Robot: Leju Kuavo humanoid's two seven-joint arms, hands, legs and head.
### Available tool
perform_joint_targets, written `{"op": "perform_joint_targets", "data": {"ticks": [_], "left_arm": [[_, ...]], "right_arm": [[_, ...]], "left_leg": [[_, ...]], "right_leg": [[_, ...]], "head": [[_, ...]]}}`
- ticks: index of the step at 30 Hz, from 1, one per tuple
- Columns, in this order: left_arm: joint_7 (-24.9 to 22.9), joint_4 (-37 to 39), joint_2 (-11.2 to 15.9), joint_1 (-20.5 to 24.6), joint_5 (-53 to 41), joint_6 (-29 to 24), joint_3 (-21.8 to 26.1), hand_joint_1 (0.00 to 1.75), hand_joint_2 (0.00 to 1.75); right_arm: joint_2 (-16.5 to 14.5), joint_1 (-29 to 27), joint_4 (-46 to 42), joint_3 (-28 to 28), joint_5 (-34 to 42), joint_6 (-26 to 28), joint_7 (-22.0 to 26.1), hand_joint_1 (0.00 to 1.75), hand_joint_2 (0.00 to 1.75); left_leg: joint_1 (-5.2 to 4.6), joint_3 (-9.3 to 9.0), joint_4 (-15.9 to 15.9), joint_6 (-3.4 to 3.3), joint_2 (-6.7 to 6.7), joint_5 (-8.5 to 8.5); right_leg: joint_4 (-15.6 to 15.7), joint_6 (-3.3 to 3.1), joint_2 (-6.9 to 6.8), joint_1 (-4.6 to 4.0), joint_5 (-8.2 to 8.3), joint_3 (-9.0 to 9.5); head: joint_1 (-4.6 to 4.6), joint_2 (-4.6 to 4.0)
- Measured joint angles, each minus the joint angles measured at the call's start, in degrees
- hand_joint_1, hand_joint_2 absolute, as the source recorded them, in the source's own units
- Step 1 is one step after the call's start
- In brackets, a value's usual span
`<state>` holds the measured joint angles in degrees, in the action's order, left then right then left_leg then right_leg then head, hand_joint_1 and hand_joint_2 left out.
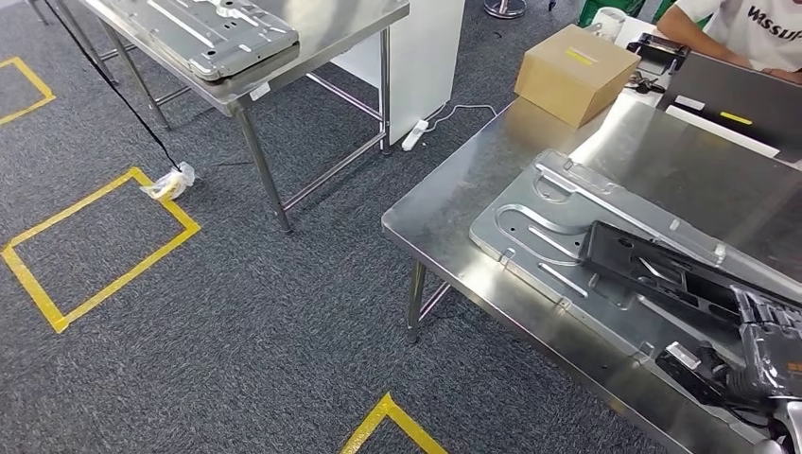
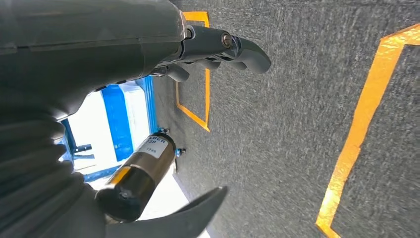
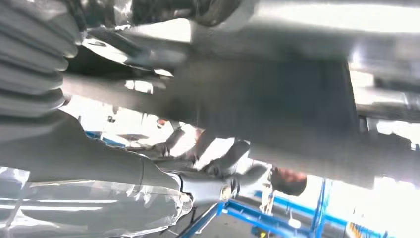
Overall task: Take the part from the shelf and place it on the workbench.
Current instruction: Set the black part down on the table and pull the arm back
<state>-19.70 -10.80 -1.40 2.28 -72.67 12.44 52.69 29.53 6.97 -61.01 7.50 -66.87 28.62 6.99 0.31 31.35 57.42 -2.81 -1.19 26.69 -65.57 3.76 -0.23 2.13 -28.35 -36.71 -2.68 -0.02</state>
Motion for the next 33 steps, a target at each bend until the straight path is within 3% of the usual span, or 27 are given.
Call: {"op": "perform_joint_targets", "data": {"ticks": [2,3,5,7,12,18,25,29,33], "left_arm": [[-0.2,0.0,0.0,0.1,-0.2,0.0,0.2,0.0,0.0],[-0.2,0.0,0.0,0.1,-0.2,0.0,0.3,0.0,0.0],[-0.3,0.0,0.0,0.1,-0.2,0.0,0.6,0.0,0.0],[-0.3,0.0,-0.1,0.1,-0.4,0.0,0.9,0.0,0.0],[-0.3,0.0,0.0,0.3,-1.2,0.0,1.4,0.0,0.0],[-0.3,0.0,-0.1,0.1,-1.2,0.0,1.5,0.0,0.0],[-0.3,0.0,-0.1,0.1,-1.2,0.0,1.6,0.0,0.0],[-0.2,0.0,-0.1,0.1,-1.5,0.0,1.7,0.0,0.0],[0.2,0.0,0.0,0.2,-2.2,0.0,1.9,0.0,0.0]], "right_arm": [[-0.4,0.3,-1.5,-0.1,0.6,-0.1,0.0,0.0,0.0],[-0.5,0.4,-2.1,-0.2,0.8,-0.1,-0.1,0.0,0.0],[-0.9,0.5,-3.3,-0.2,1.8,0.5,0.6,0.0,0.0],[-1.3,0.5,-5.3,-0.3,4.1,1.7,2.2,0.0,0.0],[-2.3,1.5,-14.6,-1.0,5.9,0.4,1.7,0.0,0.0],[-2.8,1.7,-19.0,-1.5,5.8,0.0,1.3,0.0,0.0],[-3.0,1.7,-20.5,-1.9,6.1,0.0,1.4,0.0,0.0],[-3.4,2.1,-21.5,-2.6,7.1,0.7,4.1,0.0,0.0],[-6.0,2.8,-24.7,-7.5,-0.5,2.9,5.0,0.0,0.0]], "left_leg": [[0.0,0.14,0.7,0.78,-0.24,0.47],[-0.1,0.28,1.0,1.01,-0.29,0.71],[-0.22,0.39,1.1,0.54,-0.3,0.87],[-0.2,0.35,1.0,-0.04,-0.31,0.79],[-0.02,0.08,0.4,0.76,-0.3,0.39],[0.16,0.06,0.2,2.03,-0.23,0.27],[0.09,0.13,0.4,2.13,-0.23,0.33],[0.06,0.34,0.5,2.12,-0.22,0.4],[-0.05,0.37,0.7,1.91,-0.28,0.51]], "right_leg": [[5.7,-0.34,-0.2,-0.19,1.63,3.05],[6.6,-0.73,-0.15,-0.26,1.59,3.46],[6.6,-1.36,0.16,-0.38,1.66,3.47],[6.6,-1.59,0.24,-0.52,1.64,3.5],[6.6,-2.22,0.19,-0.78,1.58,3.42],[6.5,-2.27,0.06,-0.96,1.58,3.38],[6.5,-2.24,0.06,-0.87,1.6,3.42],[6.5,-2.19,0.07,-0.83,1.63,3.45],[6.9,-2.0,0.06,-0.65,1.85,3.59]], "head": [[0.03,0.0],[0.06,0.0],[0.14,0.0],[0.16,0.01],[0.16,0.0],[0.16,0.0],[0.14,0.01],[0.13,0.0],[0.15,0.01]]}}
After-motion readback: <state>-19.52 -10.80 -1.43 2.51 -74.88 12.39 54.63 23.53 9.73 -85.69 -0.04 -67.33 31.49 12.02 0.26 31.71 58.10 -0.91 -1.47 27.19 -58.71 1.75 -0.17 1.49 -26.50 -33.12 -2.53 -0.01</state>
